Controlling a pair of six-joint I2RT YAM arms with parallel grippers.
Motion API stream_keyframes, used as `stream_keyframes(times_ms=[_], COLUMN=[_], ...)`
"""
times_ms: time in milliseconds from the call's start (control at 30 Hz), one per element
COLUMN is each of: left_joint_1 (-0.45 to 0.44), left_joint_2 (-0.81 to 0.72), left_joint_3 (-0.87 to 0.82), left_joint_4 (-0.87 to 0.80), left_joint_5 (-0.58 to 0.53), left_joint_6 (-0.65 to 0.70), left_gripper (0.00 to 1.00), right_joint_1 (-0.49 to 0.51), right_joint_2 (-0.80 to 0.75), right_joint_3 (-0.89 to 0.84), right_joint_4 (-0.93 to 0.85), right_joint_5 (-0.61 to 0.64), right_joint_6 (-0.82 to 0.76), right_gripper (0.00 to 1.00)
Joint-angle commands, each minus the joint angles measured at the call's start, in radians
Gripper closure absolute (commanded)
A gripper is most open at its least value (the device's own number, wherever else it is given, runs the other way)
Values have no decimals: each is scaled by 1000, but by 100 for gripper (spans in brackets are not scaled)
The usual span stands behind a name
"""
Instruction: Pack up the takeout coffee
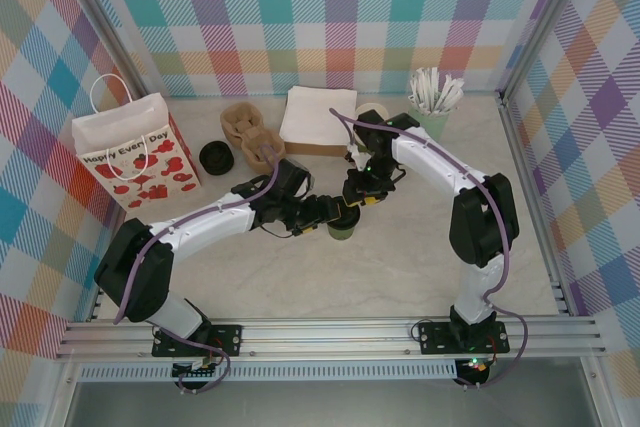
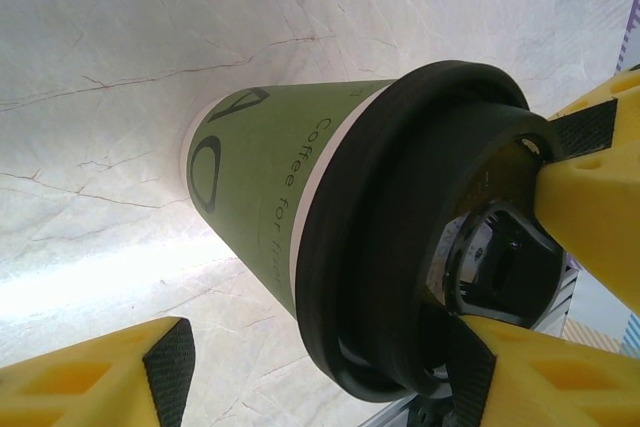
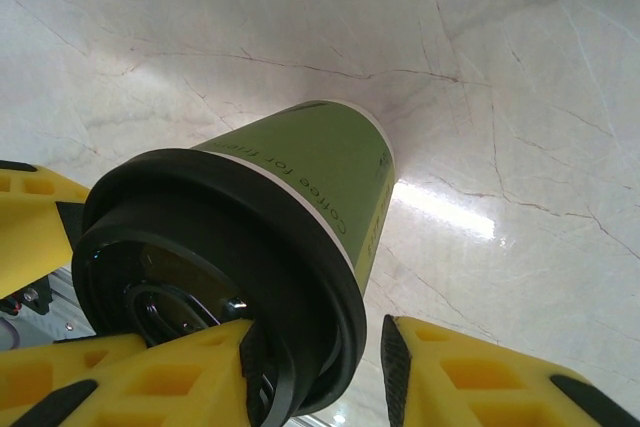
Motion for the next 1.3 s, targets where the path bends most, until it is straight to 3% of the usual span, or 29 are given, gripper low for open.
stream_keyframes(times_ms=[0, 300, 700, 1000, 1267], left_joint_1=[-12, -13, -13, -9, 1], left_joint_2=[37, 16, 24, -90, -198], left_joint_3=[-56, -24, 159, 127, 63], left_joint_4=[-98, -74, -180, -244, -292], left_joint_5=[-64, -50, -94, -178, -211], left_joint_6=[20, 10, 60, 58, 52], left_gripper=[33, 33, 26, 22, 21], right_joint_1=[8, 9, -1, -28, -27], right_joint_2=[67, 37, -20, -26, -17], right_joint_3=[-74, 12, 87, 17, -22], right_joint_4=[-79, -48, -22, 59, 65], right_joint_5=[91, 66, 3, -129, -179], right_joint_6=[-15, -2, 5, 16, 16], right_gripper=[62, 60, 46, 33, 31])
